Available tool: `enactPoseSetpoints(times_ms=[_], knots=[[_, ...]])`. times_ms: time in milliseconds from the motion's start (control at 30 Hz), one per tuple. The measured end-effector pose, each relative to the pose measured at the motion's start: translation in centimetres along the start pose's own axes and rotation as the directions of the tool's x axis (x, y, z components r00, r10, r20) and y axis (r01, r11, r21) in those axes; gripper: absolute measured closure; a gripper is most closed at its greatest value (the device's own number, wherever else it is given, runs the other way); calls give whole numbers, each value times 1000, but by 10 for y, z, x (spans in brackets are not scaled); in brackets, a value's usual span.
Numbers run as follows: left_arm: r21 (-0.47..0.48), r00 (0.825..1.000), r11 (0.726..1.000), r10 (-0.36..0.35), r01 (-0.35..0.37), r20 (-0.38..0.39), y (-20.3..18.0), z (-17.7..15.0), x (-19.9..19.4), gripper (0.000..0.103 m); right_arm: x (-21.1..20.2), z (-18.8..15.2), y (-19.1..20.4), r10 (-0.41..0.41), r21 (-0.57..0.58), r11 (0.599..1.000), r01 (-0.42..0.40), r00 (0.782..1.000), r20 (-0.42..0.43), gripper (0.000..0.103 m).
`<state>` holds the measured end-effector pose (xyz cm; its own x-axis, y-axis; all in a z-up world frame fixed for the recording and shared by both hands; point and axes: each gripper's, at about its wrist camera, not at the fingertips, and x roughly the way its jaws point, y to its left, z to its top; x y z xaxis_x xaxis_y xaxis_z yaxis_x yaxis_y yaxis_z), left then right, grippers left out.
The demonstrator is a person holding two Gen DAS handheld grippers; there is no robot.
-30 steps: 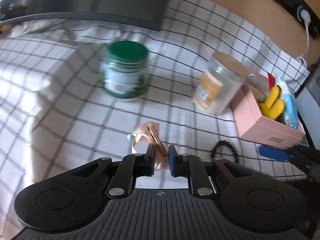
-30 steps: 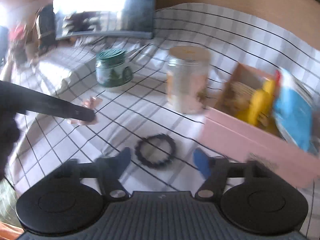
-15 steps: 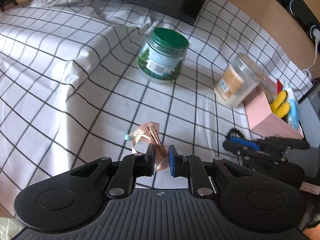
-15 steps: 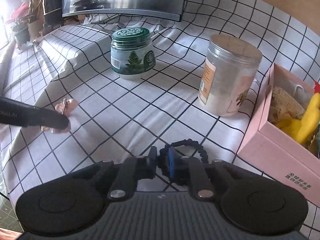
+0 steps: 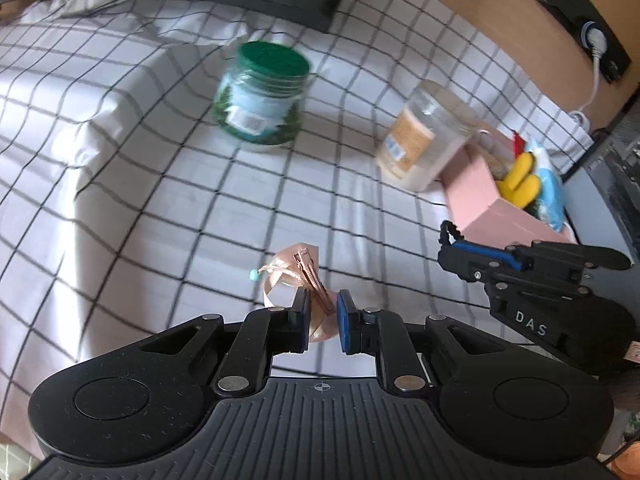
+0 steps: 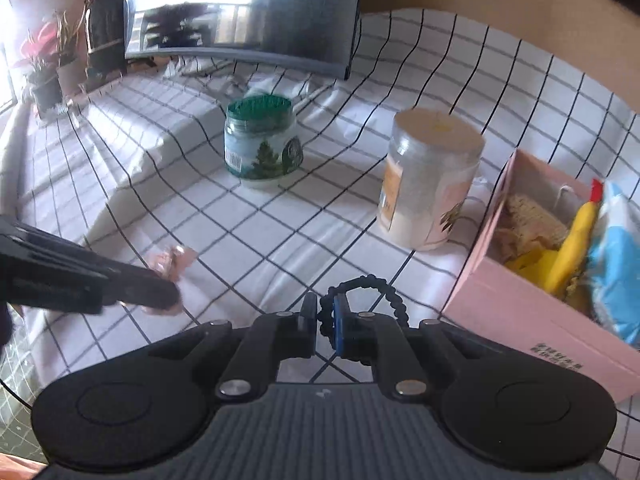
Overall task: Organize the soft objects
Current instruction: 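Carry pink item in left tool and bracelet in right tool over pink box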
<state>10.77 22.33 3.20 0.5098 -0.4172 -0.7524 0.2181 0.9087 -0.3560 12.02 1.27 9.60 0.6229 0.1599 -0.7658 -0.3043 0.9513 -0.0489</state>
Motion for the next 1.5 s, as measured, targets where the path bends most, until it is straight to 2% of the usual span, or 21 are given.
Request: enactPoseSetpoints(times_ms=[100, 300, 500, 633, 767, 900, 1067, 1200, 1400, 1500], knots=[[21, 999, 999, -41, 41, 11, -15, 5, -2, 86, -18, 6, -3, -15, 4, 1000, 15, 999, 33, 94], [129, 992, 987, -105, 96, 64, -60, 31, -11, 86, -61, 31, -20, -18, 23, 1000, 15, 995, 101, 94], [252, 975, 957, -179, 142, 129, -119, 68, -17, 86, -100, 69, -59, -32, 47, 999, 26, 990, 137, 94], [280, 968, 943, -219, 177, 123, -153, 86, -10, 86, -122, 88, -84, -56, 41, 998, 50, 985, 166, 94], [287, 963, 934, -250, 213, 98, -177, 94, 2, 86, -132, 97, -106, -114, 29, 993, 110, 977, 179, 94], [229, 962, 942, -266, 245, 66, -192, 104, 19, 86, -128, 109, -132, -109, 88, 992, 96, 981, 160, 94], [142, 970, 962, -242, 235, 36, -200, 111, 48, 86, -109, 128, -164, -80, 192, 980, 58, 990, 113, 94], [97, 977, 972, -215, 215, -9, -197, 109, 71, 86, -85, 132, -181, -80, 253, 966, 59, 994, 73, 95], [94, 978, 975, -197, 203, -62, -194, 109, 96, 86, -52, 136, -190, -91, 274, 958, 82, 996, 20, 95], [119, 972, 966, -220, 229, -82, -197, 109, 102, 86, -40, 138, -192, -102, 265, 959, 98, 995, 1, 95]])
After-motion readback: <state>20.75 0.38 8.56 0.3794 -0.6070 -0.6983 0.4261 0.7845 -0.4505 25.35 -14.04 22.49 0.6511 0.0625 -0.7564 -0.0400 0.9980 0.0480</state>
